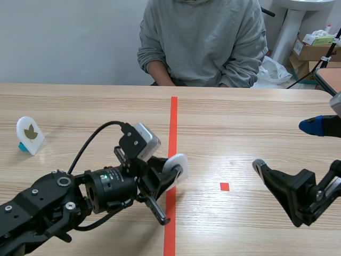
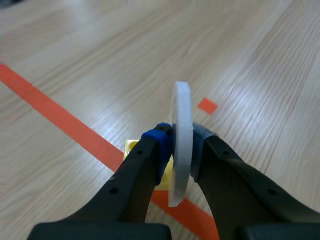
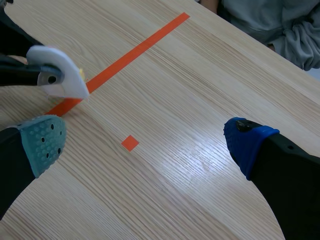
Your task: Do the leaf sorting experiment
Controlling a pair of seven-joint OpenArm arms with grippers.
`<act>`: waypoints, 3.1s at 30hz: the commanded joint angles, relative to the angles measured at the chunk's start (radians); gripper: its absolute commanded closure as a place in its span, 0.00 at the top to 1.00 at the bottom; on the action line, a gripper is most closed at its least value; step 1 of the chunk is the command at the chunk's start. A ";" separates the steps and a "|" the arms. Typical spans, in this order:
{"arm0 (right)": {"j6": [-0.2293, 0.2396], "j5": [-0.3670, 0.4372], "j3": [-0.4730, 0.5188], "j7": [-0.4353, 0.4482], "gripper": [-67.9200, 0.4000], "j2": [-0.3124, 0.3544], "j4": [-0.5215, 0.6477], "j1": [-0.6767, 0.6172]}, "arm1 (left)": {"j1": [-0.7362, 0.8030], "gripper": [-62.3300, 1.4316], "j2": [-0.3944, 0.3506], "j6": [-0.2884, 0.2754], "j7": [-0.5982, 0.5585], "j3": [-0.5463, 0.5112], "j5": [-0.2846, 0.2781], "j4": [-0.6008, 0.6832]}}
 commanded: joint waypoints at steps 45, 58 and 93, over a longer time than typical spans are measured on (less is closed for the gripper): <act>-0.003 0.014 0.010 0.015 1.00 0.002 0.003 0.012 | -0.003 0.09 -0.100 0.174 0.132 -0.686 -0.263 -0.245; -0.003 0.014 0.010 0.016 1.00 0.002 0.003 0.012 | -0.010 0.09 -0.089 0.222 0.115 -0.685 -0.184 -0.271; -0.003 0.014 0.010 0.015 1.00 0.002 0.003 0.012 | 0.134 1.00 -0.149 0.201 0.196 -0.683 -0.248 0.084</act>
